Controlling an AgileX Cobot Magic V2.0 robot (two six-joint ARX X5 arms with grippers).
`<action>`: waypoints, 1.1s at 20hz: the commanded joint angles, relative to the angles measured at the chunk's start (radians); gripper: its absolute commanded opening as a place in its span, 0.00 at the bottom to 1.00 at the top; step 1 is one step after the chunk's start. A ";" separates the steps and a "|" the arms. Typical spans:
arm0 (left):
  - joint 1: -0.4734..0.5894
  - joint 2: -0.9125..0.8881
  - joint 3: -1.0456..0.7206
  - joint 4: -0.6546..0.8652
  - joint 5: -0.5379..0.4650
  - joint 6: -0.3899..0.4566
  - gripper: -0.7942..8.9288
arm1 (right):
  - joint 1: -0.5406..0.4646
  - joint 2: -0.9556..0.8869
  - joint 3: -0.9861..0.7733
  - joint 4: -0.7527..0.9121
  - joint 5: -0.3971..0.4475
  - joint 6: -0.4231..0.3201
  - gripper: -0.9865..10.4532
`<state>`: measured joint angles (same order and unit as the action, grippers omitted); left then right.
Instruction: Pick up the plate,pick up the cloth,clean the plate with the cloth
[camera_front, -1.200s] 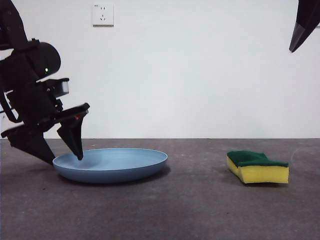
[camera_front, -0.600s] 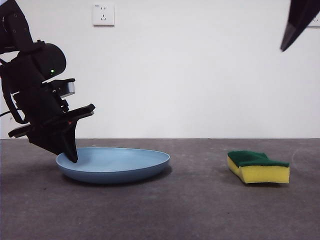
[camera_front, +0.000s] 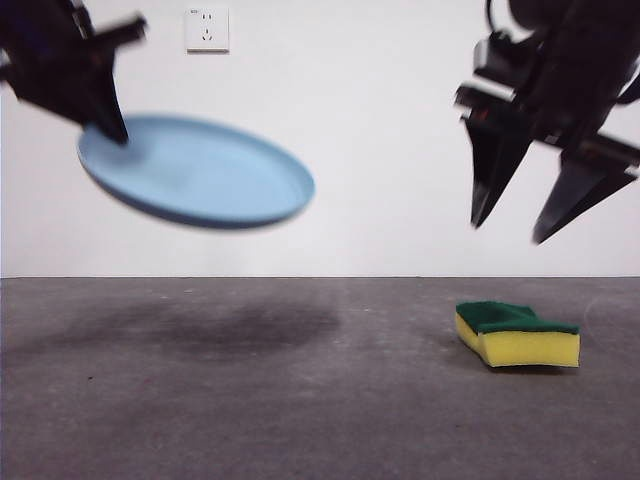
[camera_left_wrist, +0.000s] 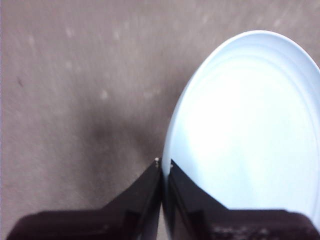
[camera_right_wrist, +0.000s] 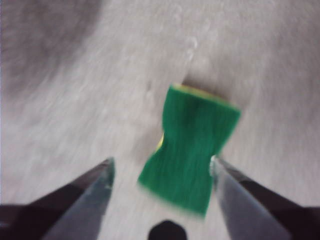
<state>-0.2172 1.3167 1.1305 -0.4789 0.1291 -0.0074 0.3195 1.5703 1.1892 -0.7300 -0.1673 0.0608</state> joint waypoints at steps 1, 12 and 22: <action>0.000 -0.062 -0.010 -0.019 0.003 0.009 0.07 | 0.012 0.071 0.000 0.020 0.054 0.018 0.36; 0.000 -0.107 -0.010 -0.050 0.003 0.009 0.07 | 0.018 0.286 0.000 0.037 0.070 0.028 0.19; -0.006 -0.021 -0.010 -0.074 0.002 0.009 0.07 | 0.066 0.235 0.000 0.052 0.095 0.041 0.07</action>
<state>-0.2192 1.2892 1.1305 -0.5549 0.1291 -0.0071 0.3763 1.8137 1.2018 -0.6857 -0.0738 0.0906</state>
